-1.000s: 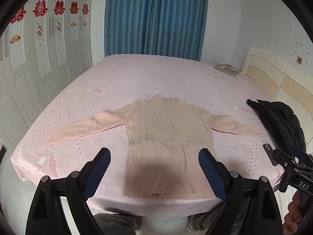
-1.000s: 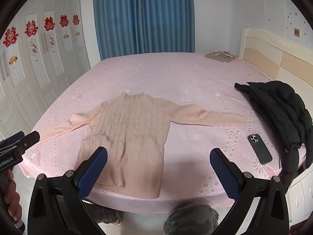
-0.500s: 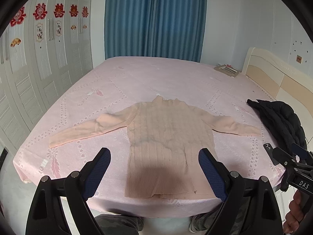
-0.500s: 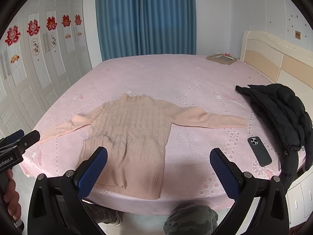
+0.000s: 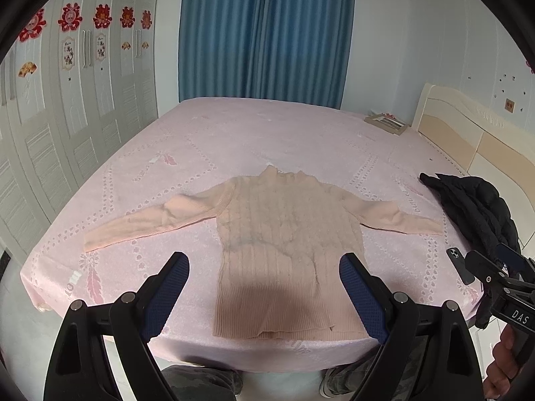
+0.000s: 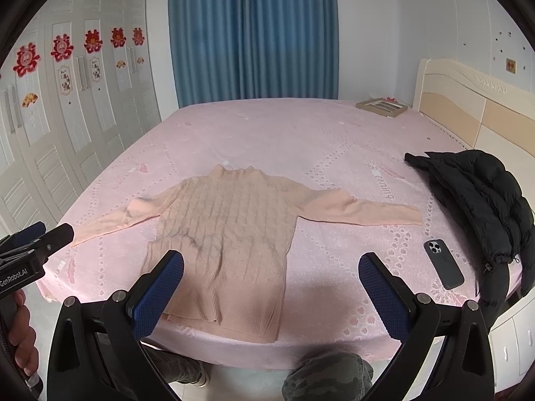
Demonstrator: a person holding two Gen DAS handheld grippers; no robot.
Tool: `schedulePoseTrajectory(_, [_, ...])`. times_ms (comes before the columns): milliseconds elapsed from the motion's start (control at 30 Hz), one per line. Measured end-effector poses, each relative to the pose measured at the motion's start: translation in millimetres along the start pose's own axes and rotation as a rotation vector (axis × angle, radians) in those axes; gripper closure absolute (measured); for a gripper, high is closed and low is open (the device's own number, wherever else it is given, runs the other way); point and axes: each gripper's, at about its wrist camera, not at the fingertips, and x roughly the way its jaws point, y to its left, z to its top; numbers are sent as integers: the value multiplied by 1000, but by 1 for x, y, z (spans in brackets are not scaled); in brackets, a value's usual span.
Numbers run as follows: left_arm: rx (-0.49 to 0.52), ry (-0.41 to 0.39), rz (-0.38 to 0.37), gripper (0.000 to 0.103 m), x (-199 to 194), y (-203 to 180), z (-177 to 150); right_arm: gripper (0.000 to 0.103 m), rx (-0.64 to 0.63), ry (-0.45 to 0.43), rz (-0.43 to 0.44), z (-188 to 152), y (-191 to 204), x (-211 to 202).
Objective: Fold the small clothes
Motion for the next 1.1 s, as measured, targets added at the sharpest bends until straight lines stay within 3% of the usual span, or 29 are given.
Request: schedulePoseTrajectory(1100, [-21, -1, -20, 12, -4, 6, 0, 1, -1, -4, 13, 2, 9, -5])
